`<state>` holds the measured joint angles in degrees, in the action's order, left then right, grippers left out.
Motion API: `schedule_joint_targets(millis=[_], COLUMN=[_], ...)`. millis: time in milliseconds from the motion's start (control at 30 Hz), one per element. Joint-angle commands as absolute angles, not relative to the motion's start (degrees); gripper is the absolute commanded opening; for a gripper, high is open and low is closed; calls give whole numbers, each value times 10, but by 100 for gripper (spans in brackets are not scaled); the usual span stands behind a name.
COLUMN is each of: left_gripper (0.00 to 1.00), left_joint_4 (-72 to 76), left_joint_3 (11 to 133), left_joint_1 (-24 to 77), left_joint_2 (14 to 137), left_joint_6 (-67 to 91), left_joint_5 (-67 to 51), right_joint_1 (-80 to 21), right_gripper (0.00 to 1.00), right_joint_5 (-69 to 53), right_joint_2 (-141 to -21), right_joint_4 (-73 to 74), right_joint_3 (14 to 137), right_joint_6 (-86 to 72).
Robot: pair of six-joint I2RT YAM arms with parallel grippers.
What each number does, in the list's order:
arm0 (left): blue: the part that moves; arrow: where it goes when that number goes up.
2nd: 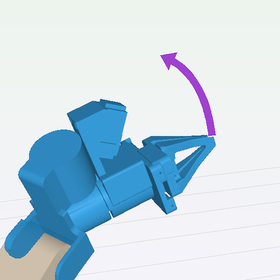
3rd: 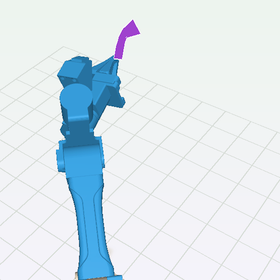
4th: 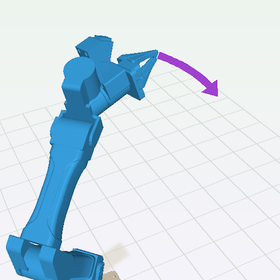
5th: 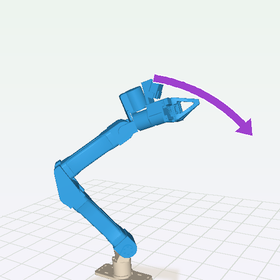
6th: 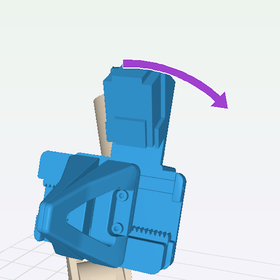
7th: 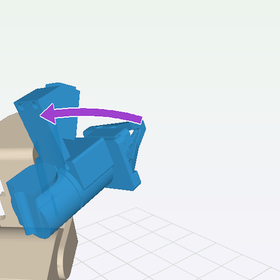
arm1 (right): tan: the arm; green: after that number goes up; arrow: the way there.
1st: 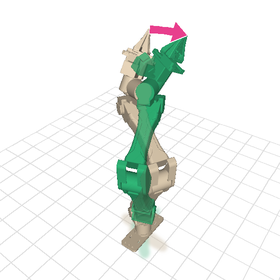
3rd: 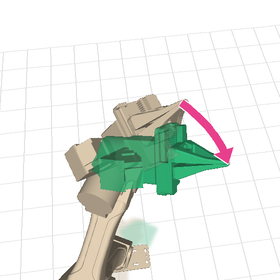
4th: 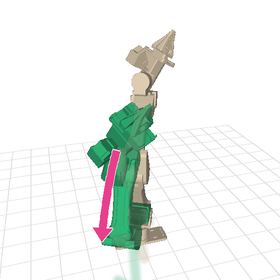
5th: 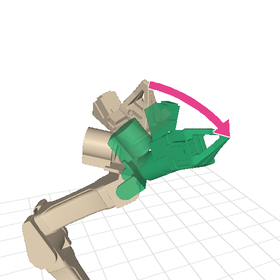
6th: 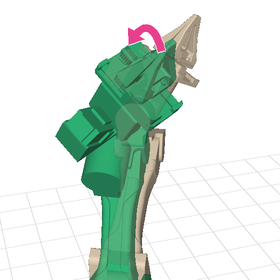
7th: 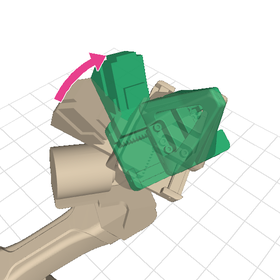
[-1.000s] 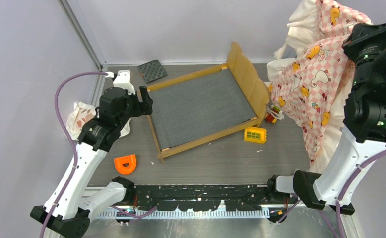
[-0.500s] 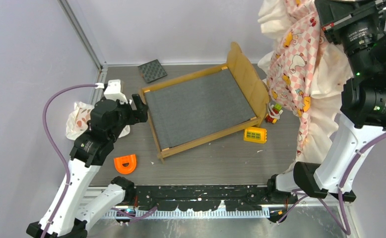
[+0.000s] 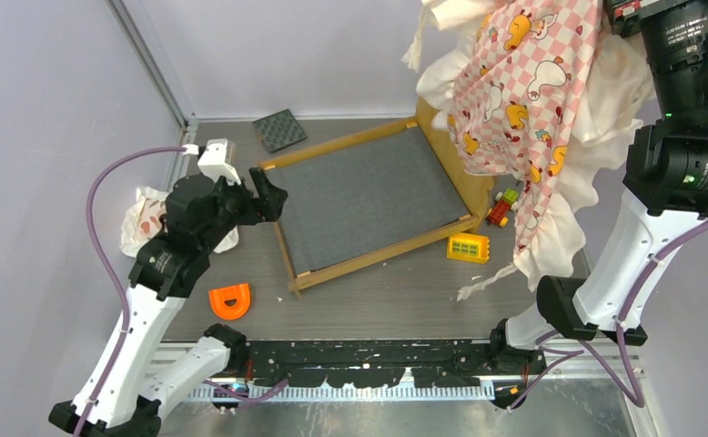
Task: Set up the pet bed
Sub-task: Pick up the mattress at the center of the board, then place the mattress on the bed frame.
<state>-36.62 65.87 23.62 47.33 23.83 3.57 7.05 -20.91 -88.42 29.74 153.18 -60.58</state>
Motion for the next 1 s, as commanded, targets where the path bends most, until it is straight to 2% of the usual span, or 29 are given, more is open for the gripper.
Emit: schedule_joint_targets(millis=[0,133,233,333,433,600,833,967], left_gripper=[79,80,80,81,82,82,83,85], left_joint_4=[-334,-323,-313,-319,-337,-403,-464,-473], left_joint_3=[666,654,649,651,654,665,655,663], left_joint_1=[238,238,239,238,238,238,238,238], left_joint_2=[442,421,405,386,363,326,248,246], left_joint_6=[242,245,249,248,240,230,224,214], left_joint_5=[18,13,6,16,40,114,224,244], right_joint_1=[62,25,-49,-166,-329,-484,-576,-576], right_gripper=[1,1,1,1,1,1,1,1], right_joint_5=[-228,-227,-210,-161,-67,85,211,397], right_joint_2=[-887,-889,-893,-917,-952,-1029,-1096,-1069], right_joint_4=[172,147,150,197,255,263,219,202], right_joint_3=[1540,1526,1513,1524,1532,1559,1582,1494], right_joint_6=[-678,-695,-664,-572,-441,-298,-214,-145])
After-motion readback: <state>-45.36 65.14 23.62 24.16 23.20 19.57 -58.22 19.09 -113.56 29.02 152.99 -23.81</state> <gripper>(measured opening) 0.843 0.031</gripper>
